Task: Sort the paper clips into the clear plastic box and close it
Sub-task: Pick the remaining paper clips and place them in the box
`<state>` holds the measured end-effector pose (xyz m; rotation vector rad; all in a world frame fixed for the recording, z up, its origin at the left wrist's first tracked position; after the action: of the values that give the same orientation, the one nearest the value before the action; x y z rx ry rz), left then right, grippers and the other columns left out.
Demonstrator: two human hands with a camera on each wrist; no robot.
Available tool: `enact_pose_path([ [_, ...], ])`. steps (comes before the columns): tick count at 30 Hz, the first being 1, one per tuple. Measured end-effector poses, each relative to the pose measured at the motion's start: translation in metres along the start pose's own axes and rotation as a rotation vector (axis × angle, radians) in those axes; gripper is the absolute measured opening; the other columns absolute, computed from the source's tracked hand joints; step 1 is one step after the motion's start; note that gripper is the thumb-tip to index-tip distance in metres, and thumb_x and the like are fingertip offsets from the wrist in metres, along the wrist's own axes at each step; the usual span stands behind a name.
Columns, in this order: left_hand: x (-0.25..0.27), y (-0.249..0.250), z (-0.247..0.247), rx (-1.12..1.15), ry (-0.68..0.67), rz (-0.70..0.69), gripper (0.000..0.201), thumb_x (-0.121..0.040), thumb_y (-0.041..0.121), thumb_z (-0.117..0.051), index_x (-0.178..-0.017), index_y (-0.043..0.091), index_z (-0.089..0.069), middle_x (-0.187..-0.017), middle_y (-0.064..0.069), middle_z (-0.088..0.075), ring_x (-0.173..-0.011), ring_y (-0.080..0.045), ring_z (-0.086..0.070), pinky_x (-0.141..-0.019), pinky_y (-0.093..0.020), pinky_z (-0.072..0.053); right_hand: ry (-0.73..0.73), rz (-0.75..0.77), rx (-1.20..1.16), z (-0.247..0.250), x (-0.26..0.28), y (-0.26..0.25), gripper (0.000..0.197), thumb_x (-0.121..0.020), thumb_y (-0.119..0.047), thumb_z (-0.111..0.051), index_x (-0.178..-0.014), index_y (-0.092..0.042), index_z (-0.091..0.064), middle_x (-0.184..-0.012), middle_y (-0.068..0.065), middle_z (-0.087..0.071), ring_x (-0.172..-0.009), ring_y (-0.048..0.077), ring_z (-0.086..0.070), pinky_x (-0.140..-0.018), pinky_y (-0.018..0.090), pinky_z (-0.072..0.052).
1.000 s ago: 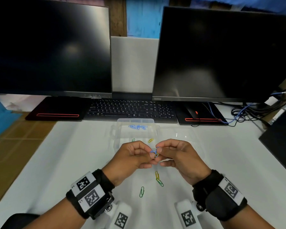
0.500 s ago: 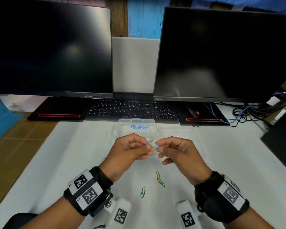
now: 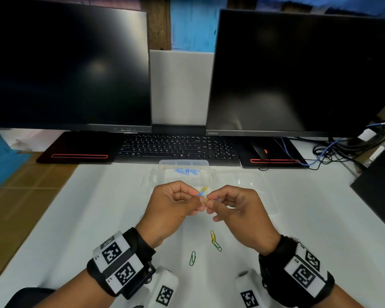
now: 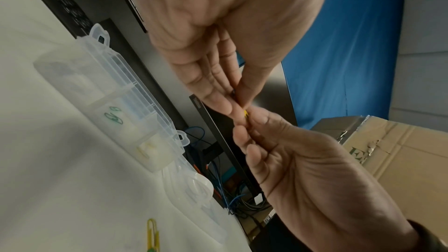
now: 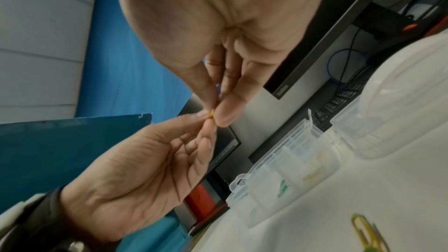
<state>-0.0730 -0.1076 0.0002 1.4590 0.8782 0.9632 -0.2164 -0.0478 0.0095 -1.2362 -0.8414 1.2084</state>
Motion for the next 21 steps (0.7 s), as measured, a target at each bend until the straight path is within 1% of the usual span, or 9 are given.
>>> enact_pose_path([
  [2, -0.001, 0.001, 0.002, 0.013, 0.006, 0.004, 0.01, -0.075, 0.0, -0.075, -0.08, 0.002, -0.067, -0.073, -0.022, -0.071, -0.063, -0.02, -0.071, -0.061, -0.024, -0.057, 0.031, -0.024, -0.047, 0.004, -0.002, 0.001, 0.011, -0.083, 0.001, -0.068, -0.079, -0.008, -0.072, -0.07, 0.013, -0.07, -0.066, 0.017, -0.07, -0.056, 0.026, -0.057],
  [4, -0.002, 0.003, 0.003, 0.023, 0.004, 0.004, 0.01, -0.075, 0.0, -0.075, -0.08, 0.003, -0.066, -0.073, -0.02, -0.07, -0.063, -0.02, -0.072, -0.06, -0.023, -0.056, 0.047, -0.032, -0.061, 0.007, -0.003, 0.0, 0.01, -0.082, 0.001, -0.069, -0.08, -0.007, -0.072, -0.072, 0.02, -0.07, -0.066, 0.018, -0.07, -0.057, 0.027, -0.057],
  [6, -0.003, 0.004, 0.004, 0.027, 0.003, 0.002, 0.01, -0.075, 0.001, -0.075, -0.079, 0.005, -0.066, -0.071, -0.018, -0.071, -0.063, -0.02, -0.071, -0.059, -0.023, -0.056, 0.026, -0.031, -0.041, 0.007, -0.003, 0.0, 0.008, -0.081, 0.001, -0.07, -0.082, -0.006, -0.073, -0.07, 0.017, -0.069, -0.066, 0.018, -0.068, -0.057, 0.028, -0.057],
  [9, -0.003, 0.004, 0.006, 0.036, 0.013, 0.009, 0.01, -0.076, 0.004, -0.075, -0.079, 0.006, -0.066, -0.068, -0.016, -0.071, -0.059, -0.018, -0.07, -0.057, -0.022, -0.056, -0.042, -0.01, 0.019, 0.003, 0.0, -0.003, 0.01, -0.082, -0.002, -0.071, -0.082, -0.011, -0.074, -0.068, 0.007, -0.07, -0.071, 0.026, -0.068, -0.058, 0.026, -0.057],
  [10, -0.004, 0.005, 0.007, 0.034, 0.013, 0.009, 0.01, -0.076, 0.005, -0.075, -0.079, 0.006, -0.066, -0.067, -0.016, -0.07, -0.057, -0.018, -0.07, -0.056, -0.022, -0.056, -0.055, -0.004, 0.032, 0.002, 0.0, -0.004, 0.01, -0.082, -0.003, -0.07, -0.082, -0.012, -0.074, -0.069, 0.006, -0.071, -0.073, 0.026, -0.069, -0.058, 0.026, -0.057],
  [13, -0.005, 0.008, 0.008, 0.022, -0.009, 0.004, 0.01, -0.075, 0.004, -0.075, -0.079, 0.003, -0.066, -0.062, -0.013, -0.07, -0.053, -0.017, -0.068, -0.054, -0.022, -0.055, -0.065, -0.001, 0.049, 0.003, 0.0, -0.007, 0.009, -0.086, -0.007, -0.067, -0.083, -0.01, -0.074, -0.074, 0.012, -0.073, -0.073, 0.023, -0.071, -0.059, 0.027, -0.058],
  [17, -0.003, 0.011, 0.002, -0.003, -0.093, 0.014, 0.011, -0.076, 0.002, -0.073, -0.082, -0.002, -0.065, -0.061, -0.01, -0.071, -0.051, -0.016, -0.066, -0.053, -0.022, -0.054, -0.088, -0.016, 0.003, 0.002, 0.0, -0.009, 0.011, -0.089, -0.006, -0.063, -0.084, -0.007, -0.073, -0.075, 0.013, -0.072, -0.069, 0.019, -0.07, -0.057, 0.029, -0.057],
  [19, 0.002, 0.01, -0.007, -0.023, -0.178, 0.021, 0.01, -0.076, 0.001, -0.073, -0.081, -0.001, -0.065, -0.064, -0.012, -0.071, -0.051, -0.016, -0.067, -0.054, -0.023, -0.055, -0.091, -0.04, -0.011, -0.001, 0.0, -0.006, 0.012, -0.089, -0.003, -0.061, -0.085, -0.004, -0.073, -0.074, 0.017, -0.072, -0.064, 0.017, -0.068, -0.053, 0.027, -0.055],
  [21, 0.008, 0.007, -0.018, -0.048, -0.258, 0.027, 0.01, -0.075, 0.001, -0.074, -0.081, -0.001, -0.067, -0.068, -0.014, -0.073, -0.052, -0.017, -0.067, -0.053, -0.023, -0.055, -0.056, -0.079, -0.008, 0.001, -0.001, -0.001, 0.013, -0.088, 0.001, -0.06, -0.083, -0.001, -0.072, -0.071, 0.021, -0.07, -0.058, 0.015, -0.064, -0.05, 0.025, -0.053],
])
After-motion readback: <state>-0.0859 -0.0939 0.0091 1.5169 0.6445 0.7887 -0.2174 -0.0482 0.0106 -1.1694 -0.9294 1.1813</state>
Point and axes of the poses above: each hand's wrist, its own x-axis away from the middle knuckle, its own z-axis out of the back of the hand, y = z × x, the point moved 7 cm from there along -x, towards the middle knuckle
